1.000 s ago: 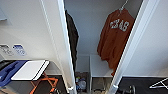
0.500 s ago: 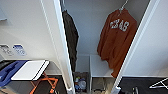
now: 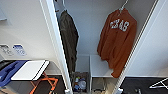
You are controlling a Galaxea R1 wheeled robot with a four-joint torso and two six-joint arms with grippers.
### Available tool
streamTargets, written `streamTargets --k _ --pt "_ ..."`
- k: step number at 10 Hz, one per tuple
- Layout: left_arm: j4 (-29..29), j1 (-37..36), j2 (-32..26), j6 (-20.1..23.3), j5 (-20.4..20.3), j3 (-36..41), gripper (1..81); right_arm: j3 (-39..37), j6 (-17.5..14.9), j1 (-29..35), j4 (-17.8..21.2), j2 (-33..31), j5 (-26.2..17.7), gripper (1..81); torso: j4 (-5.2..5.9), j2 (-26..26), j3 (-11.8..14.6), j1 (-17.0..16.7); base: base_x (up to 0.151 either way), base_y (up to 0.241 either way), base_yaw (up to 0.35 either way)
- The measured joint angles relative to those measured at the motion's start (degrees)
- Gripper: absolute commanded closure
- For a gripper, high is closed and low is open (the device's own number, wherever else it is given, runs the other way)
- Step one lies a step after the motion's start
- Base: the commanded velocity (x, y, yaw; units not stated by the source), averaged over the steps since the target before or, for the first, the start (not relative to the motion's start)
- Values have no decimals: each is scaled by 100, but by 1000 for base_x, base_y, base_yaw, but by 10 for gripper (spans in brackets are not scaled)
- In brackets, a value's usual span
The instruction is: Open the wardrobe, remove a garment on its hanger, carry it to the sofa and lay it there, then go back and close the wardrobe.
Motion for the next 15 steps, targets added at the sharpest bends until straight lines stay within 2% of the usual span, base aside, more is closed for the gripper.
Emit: streamTargets --k 5,11,12,15 --pt "123 44 -60 9 -13 55 10 33 2 -24 -4 -11 57 10 0 0 0 2 0 0 0" --pt "173 256 -457 22 -328 236 10 155 0 -215 -69 -265 251 10 0 0 0 9 0 0 0" --pt "165 319 -521 30 -499 276 10 160 0 -228 -69 -273 271 10 0 0 0 11 0 0 0" --pt "162 350 -581 30 -562 313 10 183 0 -267 -74 -341 304 10 0 0 0 11 0 0 0"
